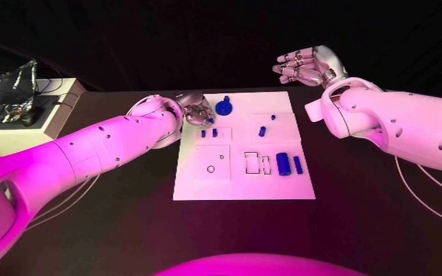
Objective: Assemble the parts on the task board
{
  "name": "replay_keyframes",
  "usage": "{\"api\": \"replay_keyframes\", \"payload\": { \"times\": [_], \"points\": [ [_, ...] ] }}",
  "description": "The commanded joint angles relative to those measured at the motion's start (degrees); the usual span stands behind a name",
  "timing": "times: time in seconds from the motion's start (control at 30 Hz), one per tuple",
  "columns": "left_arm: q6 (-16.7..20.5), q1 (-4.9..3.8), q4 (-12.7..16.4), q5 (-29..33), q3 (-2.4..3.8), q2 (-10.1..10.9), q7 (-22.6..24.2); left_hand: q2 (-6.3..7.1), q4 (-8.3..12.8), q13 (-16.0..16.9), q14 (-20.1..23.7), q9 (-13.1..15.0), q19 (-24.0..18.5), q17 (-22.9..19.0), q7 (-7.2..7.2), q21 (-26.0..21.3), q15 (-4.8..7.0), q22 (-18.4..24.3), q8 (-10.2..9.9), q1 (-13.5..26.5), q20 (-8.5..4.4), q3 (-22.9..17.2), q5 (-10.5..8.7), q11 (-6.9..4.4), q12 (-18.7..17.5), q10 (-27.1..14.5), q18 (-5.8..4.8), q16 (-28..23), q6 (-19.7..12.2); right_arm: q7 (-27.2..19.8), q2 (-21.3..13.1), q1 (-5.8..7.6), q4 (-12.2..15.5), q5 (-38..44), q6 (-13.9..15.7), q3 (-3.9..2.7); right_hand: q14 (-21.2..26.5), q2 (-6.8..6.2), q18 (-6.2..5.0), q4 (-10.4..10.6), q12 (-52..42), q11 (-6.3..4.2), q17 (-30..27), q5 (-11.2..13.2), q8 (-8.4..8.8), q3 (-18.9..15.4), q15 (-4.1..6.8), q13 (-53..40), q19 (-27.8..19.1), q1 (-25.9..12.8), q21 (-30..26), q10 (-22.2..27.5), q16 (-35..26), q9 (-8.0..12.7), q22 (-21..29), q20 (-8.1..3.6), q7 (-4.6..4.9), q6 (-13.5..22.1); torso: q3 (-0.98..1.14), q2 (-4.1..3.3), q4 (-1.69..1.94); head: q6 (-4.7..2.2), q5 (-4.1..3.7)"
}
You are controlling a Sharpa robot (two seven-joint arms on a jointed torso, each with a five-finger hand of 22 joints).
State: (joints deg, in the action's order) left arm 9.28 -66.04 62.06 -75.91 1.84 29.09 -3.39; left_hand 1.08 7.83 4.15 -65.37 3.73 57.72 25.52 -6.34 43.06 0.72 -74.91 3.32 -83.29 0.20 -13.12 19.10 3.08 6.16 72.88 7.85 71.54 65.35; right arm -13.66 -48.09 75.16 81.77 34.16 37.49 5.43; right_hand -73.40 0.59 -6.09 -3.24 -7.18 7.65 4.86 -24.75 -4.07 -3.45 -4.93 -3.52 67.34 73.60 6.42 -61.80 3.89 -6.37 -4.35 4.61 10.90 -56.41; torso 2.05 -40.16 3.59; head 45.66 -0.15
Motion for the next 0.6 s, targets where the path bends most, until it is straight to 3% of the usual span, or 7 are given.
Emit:
{"api": "replay_keyframes", "payload": {
  "times": [0.03,0.6],
  "points": [
    [-1.4,0.36,0.0,-0.6,-0.28,-0.1,0.3,0.31,-0.1,-0.2,0.4,-0.1,-0.1,0.0,0.02,0.1,-0.17,-0.6,0.2,0.1,-0.29,0.3,0.37,0.02,0.1,-0.8,0.13,0.2,-1.3,-0.3,0.0,-0.02,0.0,0.4,-0.6,-0.01,0.2,-0.34,0.83,0.3,0.3,0.17,-0.1,-0.3,0.14,0.2,-0.17,0.1,-0.3,0.0,0.4,-0.3,-0.1,-0.1,0.1,0.20,-0.02,-0.4,0.01,-0.04,-0.04,-0.04,0.04],
    [-1.3,0.36,-0.5,0.1,-0.30,0.0,0.2,0.97,-0.6,-0.2,0.6,-0.2,-0.1,-0.1,0.58,-0.2,-0.19,-0.6,0.2,0.3,-0.18,-0.2,0.26,-0.06,1.3,-1.5,0.08,0.3,-5.3,-0.3,0.0,-0.03,0.0,0.4,-0.7,-0.01,0.2,-0.38,0.84,0.4,0.3,0.18,-0.1,-0.3,0.14,0.2,-0.18,0.1,-0.3,-0.1,0.4,-0.3,-0.1,-0.1,0.1,0.22,-0.03,-0.4,0.08,-0.05,-0.07,0.03,0.09]
  ]
}}
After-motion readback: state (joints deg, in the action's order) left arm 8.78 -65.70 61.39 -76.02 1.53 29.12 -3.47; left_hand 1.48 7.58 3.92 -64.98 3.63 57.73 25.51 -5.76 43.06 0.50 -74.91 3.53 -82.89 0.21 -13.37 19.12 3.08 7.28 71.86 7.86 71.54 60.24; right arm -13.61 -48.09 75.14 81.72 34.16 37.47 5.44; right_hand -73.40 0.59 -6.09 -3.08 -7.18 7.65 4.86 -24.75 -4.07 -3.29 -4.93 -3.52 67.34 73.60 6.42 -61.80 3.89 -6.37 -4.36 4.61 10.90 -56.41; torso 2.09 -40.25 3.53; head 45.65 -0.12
